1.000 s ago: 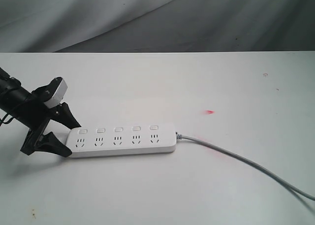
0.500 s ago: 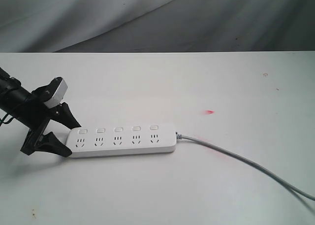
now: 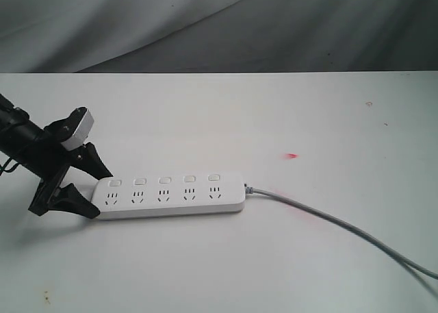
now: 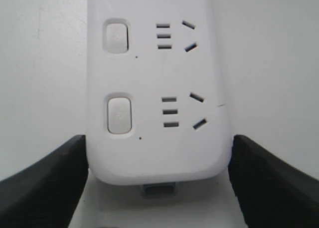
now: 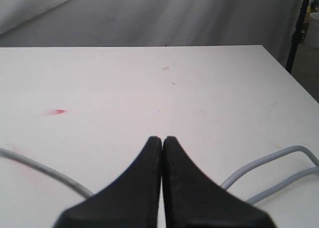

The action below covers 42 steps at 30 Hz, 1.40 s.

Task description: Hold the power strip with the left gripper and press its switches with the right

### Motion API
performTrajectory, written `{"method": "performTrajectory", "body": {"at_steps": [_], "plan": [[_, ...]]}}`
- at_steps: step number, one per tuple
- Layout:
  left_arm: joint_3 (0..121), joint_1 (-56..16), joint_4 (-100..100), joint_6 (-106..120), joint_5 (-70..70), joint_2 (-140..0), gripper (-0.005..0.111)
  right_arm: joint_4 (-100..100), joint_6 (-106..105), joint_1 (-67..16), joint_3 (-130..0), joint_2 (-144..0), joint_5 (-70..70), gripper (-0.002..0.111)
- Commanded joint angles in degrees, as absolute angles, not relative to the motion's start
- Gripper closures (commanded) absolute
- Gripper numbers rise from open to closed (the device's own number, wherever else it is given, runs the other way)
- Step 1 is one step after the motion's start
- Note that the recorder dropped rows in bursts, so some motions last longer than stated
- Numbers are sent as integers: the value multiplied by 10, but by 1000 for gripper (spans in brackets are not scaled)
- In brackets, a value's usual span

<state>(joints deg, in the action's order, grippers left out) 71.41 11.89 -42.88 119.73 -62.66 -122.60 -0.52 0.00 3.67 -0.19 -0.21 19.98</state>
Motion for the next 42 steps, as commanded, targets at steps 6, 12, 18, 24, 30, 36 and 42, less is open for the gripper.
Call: {"method": "performTrajectory", "body": {"at_steps": [6, 12, 18, 24, 30, 36, 42], "plan": [[717, 117, -430, 1200, -629, -1224, 70, -7, 0, 40, 0, 0, 193, 108], [717, 117, -447, 1200, -629, -1227, 70, -7, 0, 40, 0, 0, 193, 108], [717, 117, -444, 1200, -630, -1229, 70, -7, 0, 40, 0, 0, 193, 108], [717, 117, -445, 1200, -629, -1229, 43, -7, 0, 40, 0, 0, 193, 108], [717, 117, -449, 1168, -628, -1222, 20, -7, 0, 40, 0, 0, 193, 108], [717, 117, -452, 1130, -628, -1170, 22, -7, 0, 40, 0, 0, 193, 108], [717, 117, -460, 1124, -608, -1059, 42, -7, 0, 40, 0, 0, 193, 108]]}}
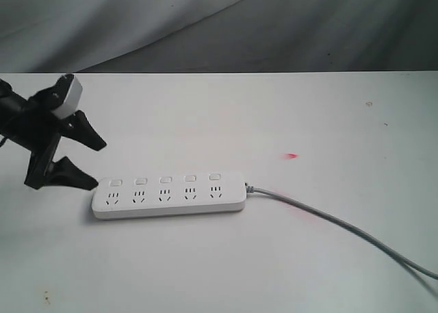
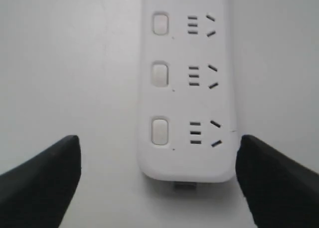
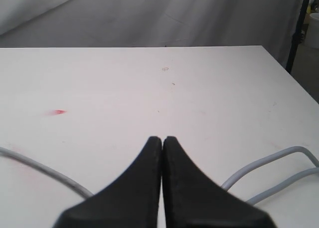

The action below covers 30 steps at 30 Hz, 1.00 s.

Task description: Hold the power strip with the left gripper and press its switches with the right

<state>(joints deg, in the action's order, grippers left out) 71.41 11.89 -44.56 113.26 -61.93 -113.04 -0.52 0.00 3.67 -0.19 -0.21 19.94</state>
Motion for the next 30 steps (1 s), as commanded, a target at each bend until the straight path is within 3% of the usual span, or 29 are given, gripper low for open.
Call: {"method": "performTrajectory", "body": {"at_steps": [1, 9, 17, 24, 30], "plan": [[717, 117, -461, 1124, -602, -1042, 49, -7, 0, 40, 0, 0, 193, 108], [717, 117, -461, 1064, -597, -893, 107, -7, 0, 40, 0, 0, 193, 108], [717, 119, -484, 742, -548, -782, 107, -7, 0, 40, 0, 0, 193, 108], [717, 121, -503, 252, -450, -726, 107, -7, 0, 40, 0, 0, 193, 108], [717, 121, -497, 165, -389, -707, 107, -7, 0, 40, 0, 0, 193, 108]]}}
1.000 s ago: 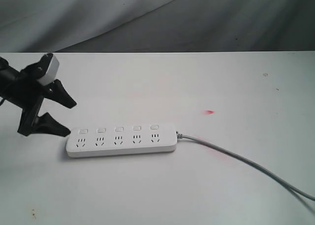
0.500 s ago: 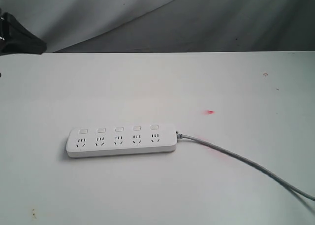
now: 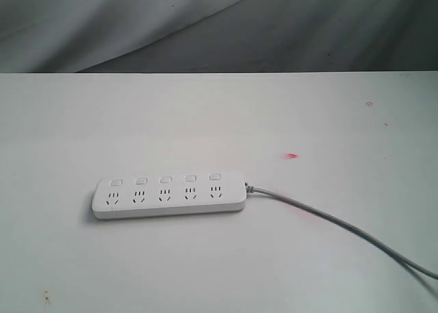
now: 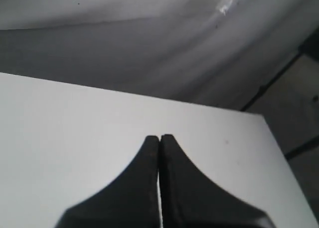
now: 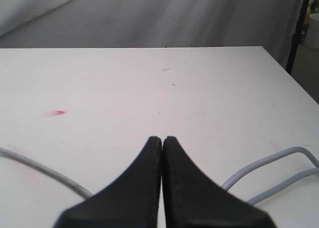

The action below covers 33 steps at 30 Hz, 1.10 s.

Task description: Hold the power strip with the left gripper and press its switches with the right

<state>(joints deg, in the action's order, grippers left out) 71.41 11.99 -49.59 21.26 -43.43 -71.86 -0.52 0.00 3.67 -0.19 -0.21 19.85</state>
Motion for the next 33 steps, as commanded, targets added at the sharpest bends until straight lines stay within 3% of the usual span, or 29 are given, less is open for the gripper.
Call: {"method": "performTrajectory", "body": {"at_steps": [1, 13, 24, 33], "plan": [[717, 121, -489, 165, -379, -703, 107, -7, 0, 40, 0, 0, 193, 108], [717, 121, -82, 165, -117, -595, 107, -7, 0, 40, 0, 0, 193, 108], [717, 121, -127, 47, -162, -445, 107, -7, 0, 40, 0, 0, 193, 108], [715, 108, -127, 65, -335, -383, 107, -7, 0, 40, 0, 0, 193, 108]]}}
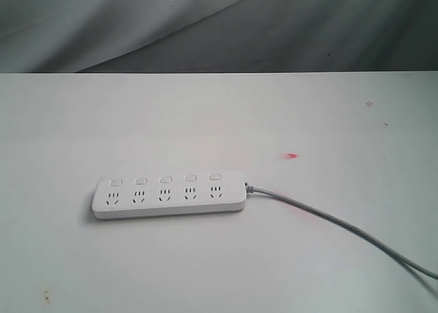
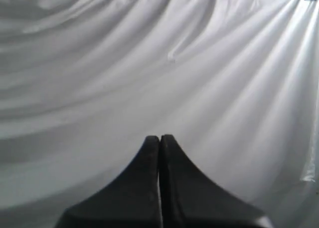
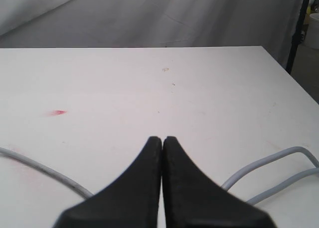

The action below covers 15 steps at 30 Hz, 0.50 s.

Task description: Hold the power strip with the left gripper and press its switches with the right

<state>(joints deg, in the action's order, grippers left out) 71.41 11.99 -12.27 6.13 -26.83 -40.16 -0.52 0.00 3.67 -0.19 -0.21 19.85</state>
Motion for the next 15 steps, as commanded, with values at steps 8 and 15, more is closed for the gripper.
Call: {"method": "performTrajectory", "body": {"at_steps": [8, 15], "plan": [[675, 30, -139, 64, -292, -305, 107, -7, 0, 40, 0, 0, 193, 108], [607, 27, -69, -42, -323, -246, 107, -7, 0, 40, 0, 0, 193, 108]]}}
